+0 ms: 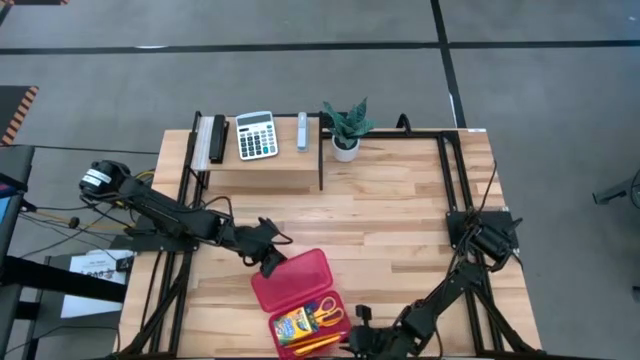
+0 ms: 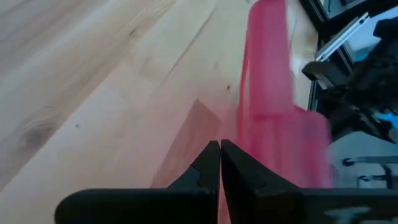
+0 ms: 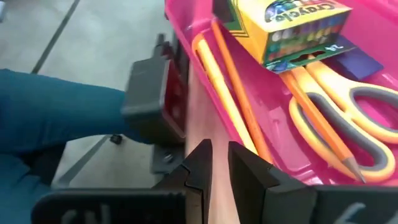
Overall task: Pack school essentials
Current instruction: Close the red supply box
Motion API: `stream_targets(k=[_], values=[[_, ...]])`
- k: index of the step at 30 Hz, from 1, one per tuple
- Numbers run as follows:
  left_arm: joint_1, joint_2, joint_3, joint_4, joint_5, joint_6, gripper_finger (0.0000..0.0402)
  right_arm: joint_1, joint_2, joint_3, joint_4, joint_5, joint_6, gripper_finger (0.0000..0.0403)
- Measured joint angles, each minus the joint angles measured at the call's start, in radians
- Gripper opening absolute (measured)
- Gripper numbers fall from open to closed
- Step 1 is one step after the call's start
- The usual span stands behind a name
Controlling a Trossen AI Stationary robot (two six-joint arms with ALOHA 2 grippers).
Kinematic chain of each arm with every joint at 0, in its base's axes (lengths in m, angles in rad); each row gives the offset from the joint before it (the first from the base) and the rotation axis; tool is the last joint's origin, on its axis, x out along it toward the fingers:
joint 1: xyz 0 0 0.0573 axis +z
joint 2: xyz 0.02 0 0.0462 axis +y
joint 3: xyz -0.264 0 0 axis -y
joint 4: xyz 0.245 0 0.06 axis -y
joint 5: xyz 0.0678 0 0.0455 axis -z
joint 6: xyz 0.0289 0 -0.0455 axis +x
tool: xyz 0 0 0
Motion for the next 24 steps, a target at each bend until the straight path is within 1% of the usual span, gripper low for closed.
stream_targets(k=[3, 11, 17, 21, 24], values=[[-0.007, 0.000, 0.008, 0.005, 0.002, 0.005, 0.0000, -0.022, 0.000, 0.000, -0.007, 0.000, -0.017, 0.0074], [-0.007, 0.000, 0.009, 0.099, 0.018, 0.023, 0.0000, -0.075, 0.000, 0.000, -0.022, 0.000, -0.067, 0.0074], [-0.008, 0.000, 0.009, 0.156, 0.030, -0.005, 0.0000, -0.130, 0.000, 0.000, -0.038, 0.000, -0.108, 0.0074], [-0.016, 0.000, 0.009, 0.180, 0.027, -0.019, 0.0000, -0.176, 0.000, 0.000, -0.060, 0.022, -0.106, 0.0074], [-0.017, 0.008, 0.009, 0.182, 0.027, -0.023, 0.0000, -0.211, 0.000, -0.001, -0.081, 0.064, -0.106, 0.0074]])
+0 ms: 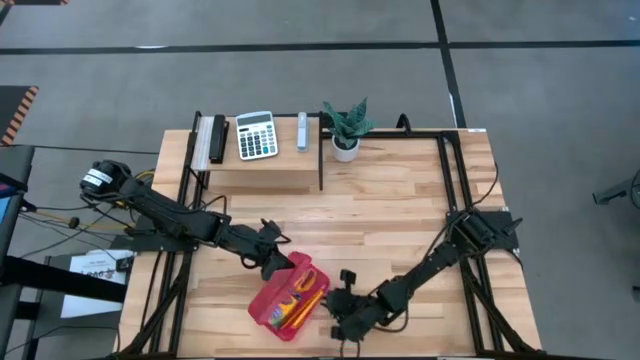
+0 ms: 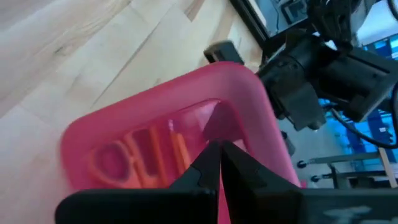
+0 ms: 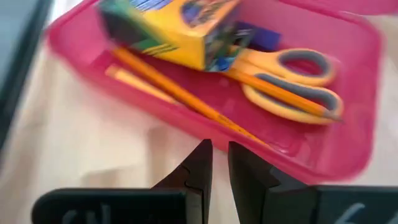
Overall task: Pack school essentials
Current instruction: Close the red supply box
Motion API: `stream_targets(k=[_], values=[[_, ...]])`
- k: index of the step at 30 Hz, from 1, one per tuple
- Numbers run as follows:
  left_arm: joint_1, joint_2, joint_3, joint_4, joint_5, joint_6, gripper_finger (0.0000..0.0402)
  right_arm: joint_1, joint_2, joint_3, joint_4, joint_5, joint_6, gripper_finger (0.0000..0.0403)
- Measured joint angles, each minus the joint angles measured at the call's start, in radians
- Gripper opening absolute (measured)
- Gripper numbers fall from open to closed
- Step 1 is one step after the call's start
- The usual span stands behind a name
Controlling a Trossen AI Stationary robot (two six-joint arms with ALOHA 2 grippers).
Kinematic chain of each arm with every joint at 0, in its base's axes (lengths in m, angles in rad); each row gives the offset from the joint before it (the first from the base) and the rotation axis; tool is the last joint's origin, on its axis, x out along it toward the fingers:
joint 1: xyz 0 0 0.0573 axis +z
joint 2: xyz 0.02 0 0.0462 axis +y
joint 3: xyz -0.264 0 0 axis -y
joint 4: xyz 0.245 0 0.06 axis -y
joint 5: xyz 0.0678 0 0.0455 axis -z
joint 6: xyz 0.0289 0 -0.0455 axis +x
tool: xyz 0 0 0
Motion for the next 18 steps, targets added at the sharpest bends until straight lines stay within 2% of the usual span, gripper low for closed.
stream_targets(k=[6, 11, 16, 18], values=[[-0.011, 0.018, 0.001, 0.003, -0.026, -0.002, 0.0000, -0.072, 0.000, 0.000, 0.003, 0.035, -0.012, 0.0074], [-0.027, 0.089, 0.001, 0.061, -0.024, -0.005, 0.0000, -0.118, 0.000, 0.000, 0.002, 0.040, -0.014, 0.0074], [-0.042, 0.192, 0.002, 0.133, 0.007, -0.021, 0.0000, -0.125, -0.014, 0.000, -0.071, 0.045, 0.026, 0.0074], [-0.044, 0.216, 0.002, 0.147, 0.018, -0.021, 0.0000, -0.107, -0.037, -0.001, -0.130, 0.088, 0.068, 0.0074]])
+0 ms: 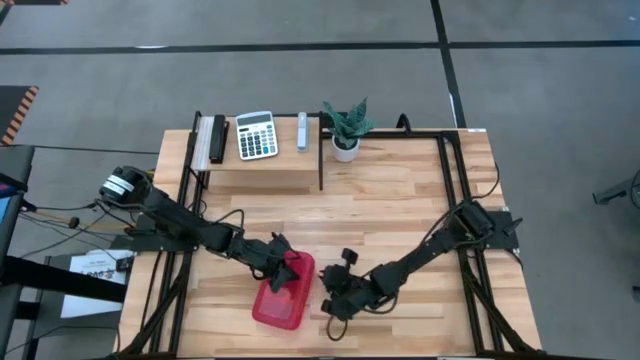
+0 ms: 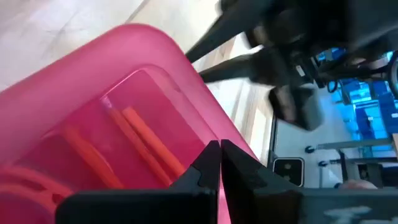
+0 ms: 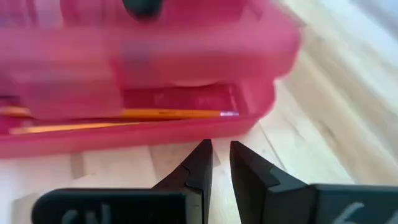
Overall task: Pack school essentials
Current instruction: Close the red supply box
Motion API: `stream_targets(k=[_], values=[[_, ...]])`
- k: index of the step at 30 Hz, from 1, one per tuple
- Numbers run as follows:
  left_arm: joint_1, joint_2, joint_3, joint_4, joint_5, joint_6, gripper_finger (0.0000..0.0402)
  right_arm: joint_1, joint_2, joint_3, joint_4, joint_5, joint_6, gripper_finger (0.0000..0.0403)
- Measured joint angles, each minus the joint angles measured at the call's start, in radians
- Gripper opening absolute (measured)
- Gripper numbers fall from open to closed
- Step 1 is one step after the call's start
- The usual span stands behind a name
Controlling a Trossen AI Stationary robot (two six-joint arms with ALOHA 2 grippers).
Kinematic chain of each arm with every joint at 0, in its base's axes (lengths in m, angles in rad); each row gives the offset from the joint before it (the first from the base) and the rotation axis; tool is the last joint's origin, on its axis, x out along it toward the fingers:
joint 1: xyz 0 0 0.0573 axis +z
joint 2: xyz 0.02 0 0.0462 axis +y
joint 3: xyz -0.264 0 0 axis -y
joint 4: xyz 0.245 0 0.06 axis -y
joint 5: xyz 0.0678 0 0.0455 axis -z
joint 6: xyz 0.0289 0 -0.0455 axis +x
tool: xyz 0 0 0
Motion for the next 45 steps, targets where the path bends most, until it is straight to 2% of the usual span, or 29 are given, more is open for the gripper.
stream_targets(k=[3, 6, 9, 12, 18, 20, 24, 27, 34, 45], values=[[0.000, 0.023, 0.001, 0.019, 0.006, 0.002, 0.0000, 0.049, -0.056, -0.002, -0.081, 0.084, 0.036, 0.0074], [0.001, 0.029, 0.002, 0.009, 0.006, 0.012, 0.0000, 0.099, -0.101, 0.002, -0.004, 0.172, -0.037, 0.0074], [0.006, 0.029, 0.001, -0.003, -0.003, 0.015, 0.0000, 0.114, -0.086, 0.003, 0.180, 0.255, -0.216, 0.0074], [0.006, 0.029, 0.001, -0.001, -0.002, 0.016, 0.0000, 0.070, -0.037, 0.002, 0.320, 0.236, -0.338, 0.0074], [0.005, 0.029, 0.001, -0.008, -0.010, 0.018, 0.0000, -0.003, 0.081, 0.000, 0.470, 0.150, -0.402, 0.0074], [0.004, 0.029, 0.000, -0.010, -0.007, 0.018, 0.0000, -0.004, 0.085, 0.000, 0.473, 0.138, -0.387, 0.0074], [0.002, 0.015, 0.000, -0.002, 0.049, 0.002, 0.0000, 0.001, 0.085, 0.002, 0.351, 0.128, -0.261, 0.0074], [-0.026, -0.022, 0.000, -0.009, 0.062, -0.034, 0.0000, 0.012, 0.084, 0.003, 0.327, 0.130, -0.232, 0.0074], [-0.169, -0.135, 0.002, -0.074, -0.040, -0.127, 0.0000, 0.006, 0.110, 0.006, 0.351, 0.083, -0.169, 0.0074], [-0.502, -0.103, 0.016, -0.263, -0.236, -0.549, 0.0000, 0.001, 0.104, 0.003, 0.350, 0.099, -0.143, 0.0074]])
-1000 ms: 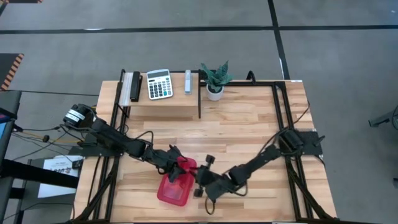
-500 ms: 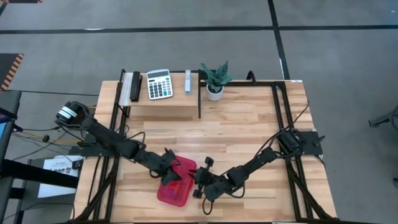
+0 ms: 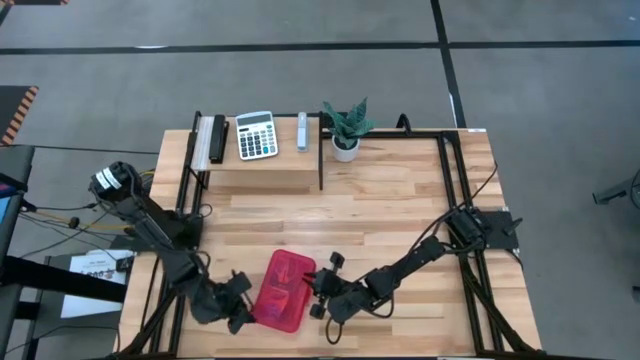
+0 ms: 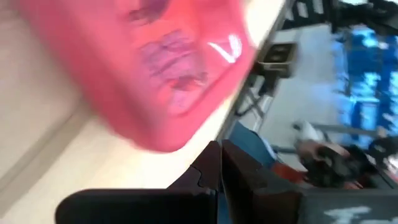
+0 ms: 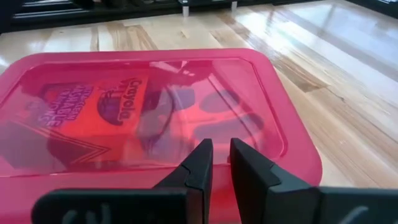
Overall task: Pack school essentials
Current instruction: Close the red supply box
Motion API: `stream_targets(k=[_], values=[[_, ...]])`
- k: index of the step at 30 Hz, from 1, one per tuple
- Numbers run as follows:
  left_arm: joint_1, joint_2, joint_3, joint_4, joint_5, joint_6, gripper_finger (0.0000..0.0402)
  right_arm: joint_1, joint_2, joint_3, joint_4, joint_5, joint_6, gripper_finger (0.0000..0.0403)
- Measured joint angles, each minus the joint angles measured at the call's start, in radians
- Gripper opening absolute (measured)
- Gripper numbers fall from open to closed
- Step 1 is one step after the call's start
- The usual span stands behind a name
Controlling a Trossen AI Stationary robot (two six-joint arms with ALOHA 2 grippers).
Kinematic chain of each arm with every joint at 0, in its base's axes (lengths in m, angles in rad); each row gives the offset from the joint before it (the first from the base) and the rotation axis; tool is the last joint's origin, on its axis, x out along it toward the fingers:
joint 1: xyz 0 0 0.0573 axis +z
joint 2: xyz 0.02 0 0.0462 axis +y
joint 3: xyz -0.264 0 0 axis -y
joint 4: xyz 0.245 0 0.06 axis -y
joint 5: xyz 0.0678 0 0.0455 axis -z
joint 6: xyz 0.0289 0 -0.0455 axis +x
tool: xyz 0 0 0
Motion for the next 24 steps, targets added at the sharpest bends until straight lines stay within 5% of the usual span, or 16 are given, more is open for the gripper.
stream_targets(k=[8, 17, 24], values=[[-0.063, 0.001, 0.081, -0.183, -0.036, -0.097, 0.0000, -0.015, 0.002, -0.002, 0.039, -0.001, 0.001, 0.0074], [-0.061, 0.136, 0.087, -0.131, 0.064, -0.150, 0.0000, -0.003, 0.003, -0.002, 0.046, 0.003, 0.009, 0.0074], [-0.030, 0.198, 0.088, -0.056, -0.011, -0.116, 0.0000, -0.003, 0.003, -0.002, 0.046, 0.006, 0.027, 0.0074]])
